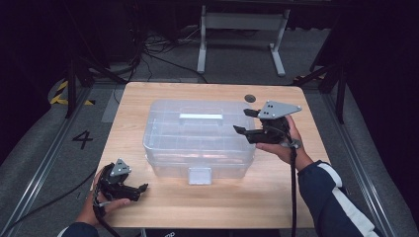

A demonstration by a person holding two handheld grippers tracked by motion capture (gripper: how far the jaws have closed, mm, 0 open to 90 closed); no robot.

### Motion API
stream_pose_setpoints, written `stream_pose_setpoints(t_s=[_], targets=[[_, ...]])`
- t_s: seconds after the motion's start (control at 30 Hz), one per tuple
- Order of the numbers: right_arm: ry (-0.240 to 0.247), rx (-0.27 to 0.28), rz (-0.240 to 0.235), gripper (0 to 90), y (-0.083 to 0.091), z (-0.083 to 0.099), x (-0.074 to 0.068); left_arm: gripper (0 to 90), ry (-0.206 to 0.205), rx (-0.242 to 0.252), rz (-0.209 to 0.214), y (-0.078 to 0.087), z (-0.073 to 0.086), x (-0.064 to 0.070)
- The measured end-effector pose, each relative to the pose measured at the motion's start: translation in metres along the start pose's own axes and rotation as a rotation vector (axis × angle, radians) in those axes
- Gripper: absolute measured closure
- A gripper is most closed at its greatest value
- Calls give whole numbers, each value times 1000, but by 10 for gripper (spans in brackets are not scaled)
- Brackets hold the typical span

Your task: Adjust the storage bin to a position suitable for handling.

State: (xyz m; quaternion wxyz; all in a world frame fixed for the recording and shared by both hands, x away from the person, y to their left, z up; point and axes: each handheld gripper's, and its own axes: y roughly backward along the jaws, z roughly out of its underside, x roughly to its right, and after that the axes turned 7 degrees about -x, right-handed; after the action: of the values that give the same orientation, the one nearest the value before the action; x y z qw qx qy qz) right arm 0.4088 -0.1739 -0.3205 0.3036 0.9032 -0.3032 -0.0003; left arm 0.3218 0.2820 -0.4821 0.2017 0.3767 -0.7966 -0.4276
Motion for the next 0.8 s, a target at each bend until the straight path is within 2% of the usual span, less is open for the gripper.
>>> stream_pose_setpoints(t_s=[0.17, 0.37, 0.8], targets=[[13, 4, -23, 399, -10, -8, -4, 5, 1, -1, -2, 0, 0, 0], [35, -19, -42, 430, -20, -14, -9, 5, -1, 0, -1, 0, 0, 0], [77, -28, -71, 532, -28, -29, -13, 5, 1, -1, -2, 0, 0, 0]])
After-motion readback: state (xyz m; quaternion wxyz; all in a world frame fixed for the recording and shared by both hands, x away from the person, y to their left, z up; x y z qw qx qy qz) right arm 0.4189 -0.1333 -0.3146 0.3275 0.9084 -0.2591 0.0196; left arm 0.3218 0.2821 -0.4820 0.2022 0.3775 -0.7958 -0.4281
